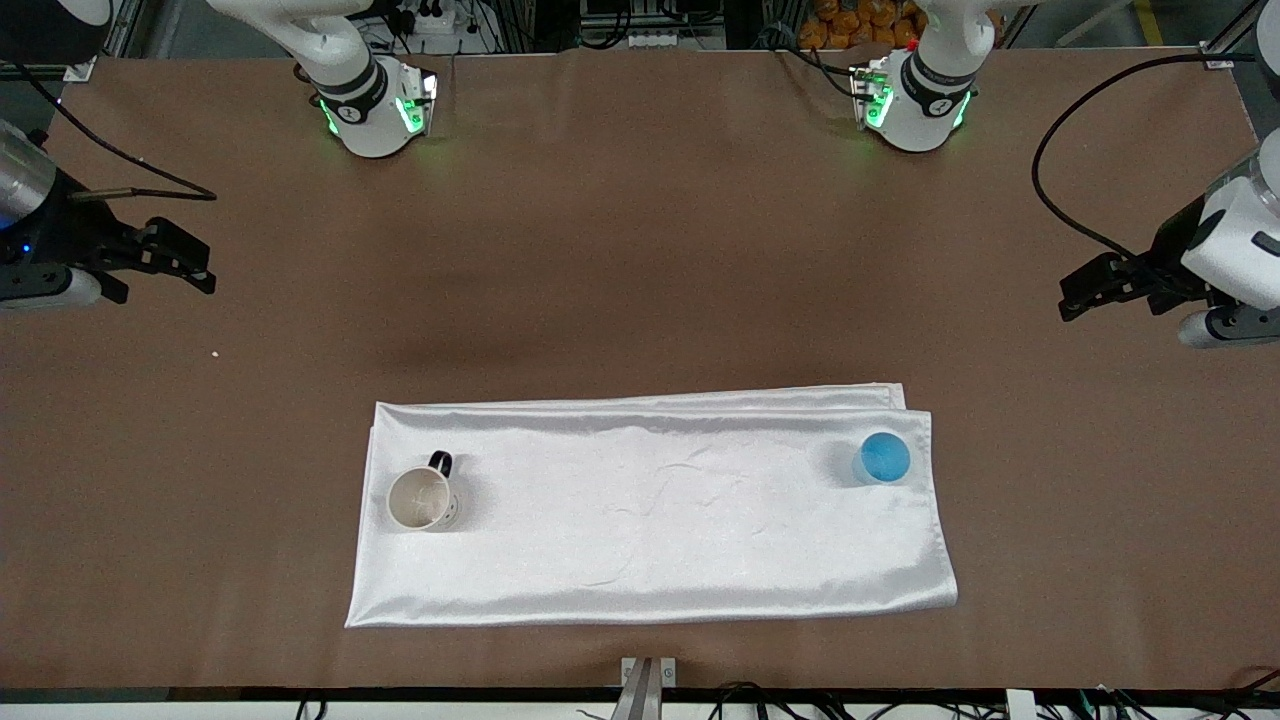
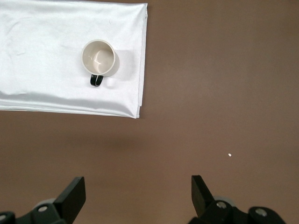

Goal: Place blue cup into white mug on table

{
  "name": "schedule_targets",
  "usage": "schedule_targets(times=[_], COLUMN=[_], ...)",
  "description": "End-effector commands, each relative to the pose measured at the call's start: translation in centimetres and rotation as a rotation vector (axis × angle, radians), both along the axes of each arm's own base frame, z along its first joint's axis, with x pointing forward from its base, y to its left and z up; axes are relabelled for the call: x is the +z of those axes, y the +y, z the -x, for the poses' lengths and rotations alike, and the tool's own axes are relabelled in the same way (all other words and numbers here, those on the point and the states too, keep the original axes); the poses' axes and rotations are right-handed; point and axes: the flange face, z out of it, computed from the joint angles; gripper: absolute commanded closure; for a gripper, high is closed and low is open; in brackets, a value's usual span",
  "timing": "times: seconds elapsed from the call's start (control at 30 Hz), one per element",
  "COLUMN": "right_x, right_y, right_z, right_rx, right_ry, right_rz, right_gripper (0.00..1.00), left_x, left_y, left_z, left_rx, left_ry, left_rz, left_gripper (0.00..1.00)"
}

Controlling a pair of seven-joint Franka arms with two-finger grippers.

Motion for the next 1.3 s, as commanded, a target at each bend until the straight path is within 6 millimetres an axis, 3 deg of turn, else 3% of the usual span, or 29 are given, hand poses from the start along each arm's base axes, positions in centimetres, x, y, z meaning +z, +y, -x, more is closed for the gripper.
schedule_targets(times=[0.0, 0.73, 1.27], right_x=[1.0, 1.0, 0.8], right_y=[0.1, 0.3, 0.2], right_z=[0.6, 0.4, 0.4], right_rx=[-0.006, -0.004, -0.004], right_ry=[-0.01, -0.017, -0.015], right_rz=[-0.01, -0.009, -0.007], right_gripper=[0.0, 0.0, 0.0], left_x=[0.1, -1.5, -9.3], left_y=[0.0, -0.1, -1.3], left_z=[0.0, -0.8, -1.7], left_rx=[0.013, 0.013, -0.004], left_ry=[-0.014, 0.004, -0.02], left_rz=[-0.017, -0.003, 0.005], left_gripper=[0.0, 0.0, 0.0])
